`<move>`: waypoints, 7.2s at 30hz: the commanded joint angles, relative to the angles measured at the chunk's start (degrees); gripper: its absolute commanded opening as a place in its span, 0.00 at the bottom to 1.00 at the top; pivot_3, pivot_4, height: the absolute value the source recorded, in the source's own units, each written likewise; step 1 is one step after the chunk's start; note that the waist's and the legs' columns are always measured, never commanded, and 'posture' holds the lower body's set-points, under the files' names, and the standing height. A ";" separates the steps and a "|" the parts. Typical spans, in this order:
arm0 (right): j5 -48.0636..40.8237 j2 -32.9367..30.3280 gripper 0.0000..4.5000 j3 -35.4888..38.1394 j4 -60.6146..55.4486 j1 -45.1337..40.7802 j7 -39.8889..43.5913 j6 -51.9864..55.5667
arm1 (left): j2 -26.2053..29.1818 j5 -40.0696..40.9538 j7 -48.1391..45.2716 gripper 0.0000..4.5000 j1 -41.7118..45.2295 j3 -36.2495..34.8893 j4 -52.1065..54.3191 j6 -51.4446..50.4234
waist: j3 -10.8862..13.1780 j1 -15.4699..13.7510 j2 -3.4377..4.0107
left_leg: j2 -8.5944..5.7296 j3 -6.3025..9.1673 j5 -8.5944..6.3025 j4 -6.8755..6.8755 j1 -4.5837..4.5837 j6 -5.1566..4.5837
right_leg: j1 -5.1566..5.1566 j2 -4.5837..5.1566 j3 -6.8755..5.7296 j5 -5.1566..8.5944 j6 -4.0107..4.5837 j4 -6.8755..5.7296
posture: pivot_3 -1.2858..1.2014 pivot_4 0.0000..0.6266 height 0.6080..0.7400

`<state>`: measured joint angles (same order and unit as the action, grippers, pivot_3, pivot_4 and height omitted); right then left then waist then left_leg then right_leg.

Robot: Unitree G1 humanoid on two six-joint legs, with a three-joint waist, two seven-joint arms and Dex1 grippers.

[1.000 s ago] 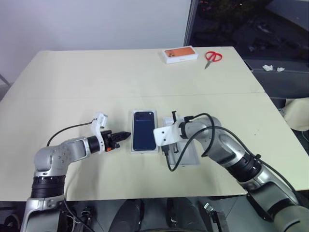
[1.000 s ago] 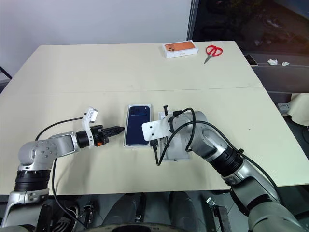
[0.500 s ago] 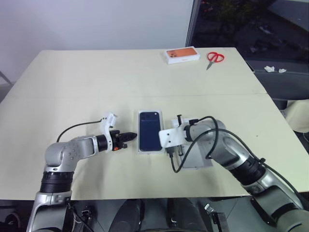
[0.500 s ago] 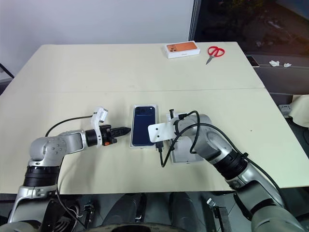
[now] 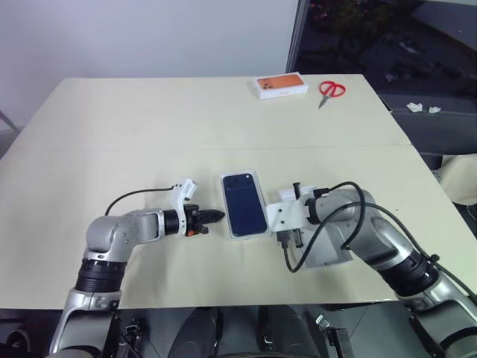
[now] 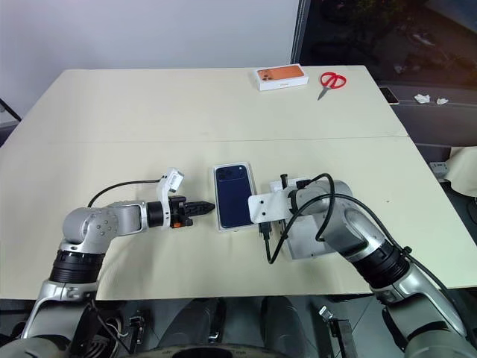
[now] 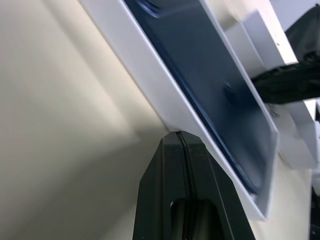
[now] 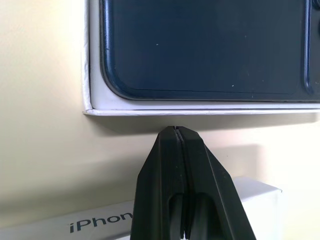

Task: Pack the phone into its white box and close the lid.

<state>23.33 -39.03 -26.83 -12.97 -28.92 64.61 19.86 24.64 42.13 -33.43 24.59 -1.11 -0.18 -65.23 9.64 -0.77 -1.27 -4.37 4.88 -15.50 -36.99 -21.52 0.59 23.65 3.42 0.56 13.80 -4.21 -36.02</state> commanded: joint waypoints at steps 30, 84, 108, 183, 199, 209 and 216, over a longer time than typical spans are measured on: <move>-7.06 1.71 0.01 2.05 -2.27 -1.30 3.96 6.62 | -1.23 -2.90 -2.86 0.00 1.34 -1.31 1.42 2.04 | 0.02 0.30 0.02 | 0.04 0.00 -0.01 0.03 -0.01 0.01 | 0.05 -0.02 0.00 0.01 -0.02 -0.01 | 0.52 0.24 1.00; -93.88 1.77 0.99 33.34 -17.62 5.51 -72.24 72.64 | 18.16 -6.43 -30.89 1.00 -6.77 -4.70 8.40 30.59 | 0.28 0.23 0.40 | 0.08 -0.06 -0.01 -0.03 -1.05 -0.09 | 1.06 0.06 0.03 -0.02 0.07 -0.02 | 0.52 0.24 1.00; -127.52 -12.55 0.25 14.20 -15.07 3.57 -109.27 53.61 | 17.93 -6.17 -28.24 1.00 -6.36 -4.79 8.67 29.16 | 0.28 0.23 0.39 | 0.10 -0.10 -0.02 -0.15 -1.02 -0.16 | 0.96 0.03 0.02 -0.01 0.05 -0.01 | 0.52 0.24 1.00; -118.26 37.38 0.89 26.08 16.21 -0.92 -76.93 37.49 | 14.77 -6.20 -25.62 0.88 -11.68 -8.38 4.05 30.67 | 0.37 1.87 0.57 | 0.20 -0.26 -0.08 -0.06 -0.91 -0.25 | 1.11 -0.13 0.23 -0.07 0.06 -0.22 | 0.52 0.24 1.00; -95.09 6.23 0.89 27.00 4.65 -4.73 -49.00 39.71 | 5.97 -8.91 -21.79 0.01 -8.20 -1.63 3.84 32.61 | 0.37 1.46 0.61 | 0.18 -0.28 -0.09 -0.14 -0.92 -0.26 | 1.03 -0.12 0.20 -0.07 0.04 -0.17 | 0.52 0.24 1.00; -57.89 -3.43 0.89 12.46 3.71 -5.71 -29.11 18.19 | 4.56 -9.86 -21.25 0.01 -6.75 -1.36 3.02 33.04 | 0.36 1.49 0.57 | 0.23 -0.32 -0.08 -0.17 -0.90 -0.25 | 1.01 -0.18 0.22 -0.07 0.00 -0.17 | 0.52 0.24 1.00; -47.51 -1.96 0.48 10.74 2.83 -3.84 -25.97 12.55 | 10.26 -9.55 -21.61 0.00 -8.49 -5.87 2.33 32.82 | 0.36 1.38 0.57 | 0.21 -0.30 -0.08 -0.18 -0.90 -0.24 | 1.01 -0.15 0.23 -0.08 0.01 -0.14 | 0.52 0.24 1.00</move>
<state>-27.57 -40.80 -15.56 -8.25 -32.78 37.74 35.44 33.94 32.14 -54.66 16.16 -5.48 1.79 -32.59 10.00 0.61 -0.69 -4.15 4.58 -15.59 -37.16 -22.43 0.35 24.67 3.27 0.79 13.72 -4.20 -36.15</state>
